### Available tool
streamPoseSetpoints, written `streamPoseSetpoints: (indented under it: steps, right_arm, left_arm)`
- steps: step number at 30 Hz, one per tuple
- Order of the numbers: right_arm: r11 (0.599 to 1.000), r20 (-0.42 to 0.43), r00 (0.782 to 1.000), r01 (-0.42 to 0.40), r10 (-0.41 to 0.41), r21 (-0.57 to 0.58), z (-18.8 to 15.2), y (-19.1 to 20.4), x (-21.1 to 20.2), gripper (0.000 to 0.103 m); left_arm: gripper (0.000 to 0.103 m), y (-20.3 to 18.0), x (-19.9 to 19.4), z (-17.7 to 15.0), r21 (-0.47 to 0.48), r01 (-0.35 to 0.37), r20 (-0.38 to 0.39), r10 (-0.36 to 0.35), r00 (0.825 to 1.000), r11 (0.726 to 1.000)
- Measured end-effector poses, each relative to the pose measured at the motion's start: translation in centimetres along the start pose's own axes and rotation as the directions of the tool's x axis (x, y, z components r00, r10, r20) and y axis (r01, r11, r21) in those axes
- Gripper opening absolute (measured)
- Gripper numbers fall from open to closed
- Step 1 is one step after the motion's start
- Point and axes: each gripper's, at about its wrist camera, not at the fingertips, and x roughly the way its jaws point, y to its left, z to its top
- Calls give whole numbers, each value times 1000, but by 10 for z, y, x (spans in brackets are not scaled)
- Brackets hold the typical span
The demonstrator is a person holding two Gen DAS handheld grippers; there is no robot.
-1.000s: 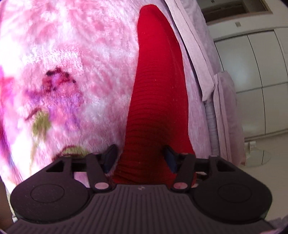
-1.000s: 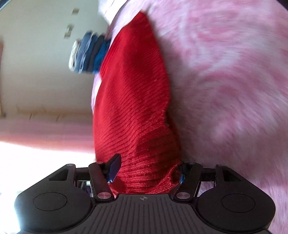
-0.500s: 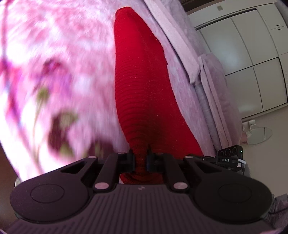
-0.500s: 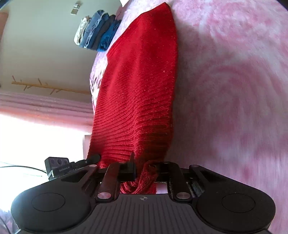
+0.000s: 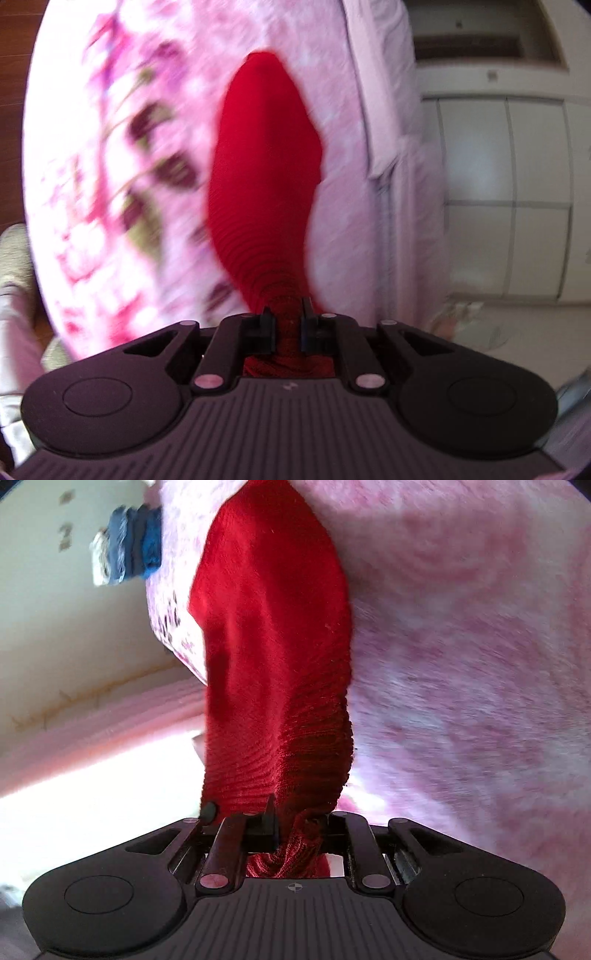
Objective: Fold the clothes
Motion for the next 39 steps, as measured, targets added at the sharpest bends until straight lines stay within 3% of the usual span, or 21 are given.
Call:
streamPoseSetpoints:
  steps: [4,7,10,13,16,18,19,21,23,25,27,29,31,34,35,36,37,38,39]
  right_arm:
    - [998,-19,1000,-10,11,60,58,48,-4,15]
    - [996,38,999,-32,29,87,105,75,-7,15]
    - [992,107,993,-50,38,112,154,90,6,15]
    - [982,174,984,-69,38,177,200,86,30,15]
    - [956,240,971,-77,8,282,228,60,57,16]
    - [935,282,959,-112,13,337,238,47,71,24]
    - [928,305,952,-146,37,343,237,44,73,28]
    - [917,350,933,-209,82,341,235,39,73,41]
    - [931,404,908,-239,112,278,230,44,64,56]
    - [965,467,877,-206,109,160,225,58,51,73]
    - [986,527,842,-161,115,42,219,72,37,74]
    - [991,562,820,-46,111,-128,211,93,26,74]
    - [947,578,813,129,70,-295,201,115,23,74]
    - [835,558,829,340,-48,-433,198,131,53,74]
    - [805,545,835,375,-78,-460,193,124,57,74]
    - [772,533,839,409,-108,-487,189,117,62,74]
    - [744,524,841,437,-138,-506,186,111,69,66]
    - [727,519,839,459,-165,-511,186,107,80,14]
    - [713,524,833,477,-180,-514,186,103,89,12]
  left_arm:
    - [9,-29,28,62,-56,41,-28,-43,999,998]
    - [12,-34,51,106,-118,82,-25,-85,996,990]
    - [16,-22,76,151,-184,103,28,-99,995,978]
    - [19,-1,103,192,-263,83,70,-67,995,961]
    - [25,24,122,216,-381,69,100,-33,994,922]
    - [29,32,127,226,-416,85,116,-40,992,905]
    - [34,29,124,229,-396,101,119,-58,991,913]
    - [57,20,114,231,-330,126,148,-81,986,936]
    - [65,6,93,230,-237,128,227,-73,971,963]
    - [65,-1,76,226,-165,111,275,-62,959,980]
    - [65,-8,74,219,-82,42,263,-18,965,996]
    - [65,-14,73,212,7,-34,250,31,968,999]
    - [65,-19,85,203,103,-121,226,96,970,987]
    - [63,-21,114,197,201,-181,218,136,966,963]
    - [55,-22,121,196,216,-189,219,141,965,958]
    - [21,-22,128,195,229,-190,215,140,966,955]
    - [7,-22,134,194,236,-191,212,141,967,953]
    - [8,-24,132,190,237,-186,224,133,965,953]
    - [8,-27,126,184,248,-179,250,115,961,952]
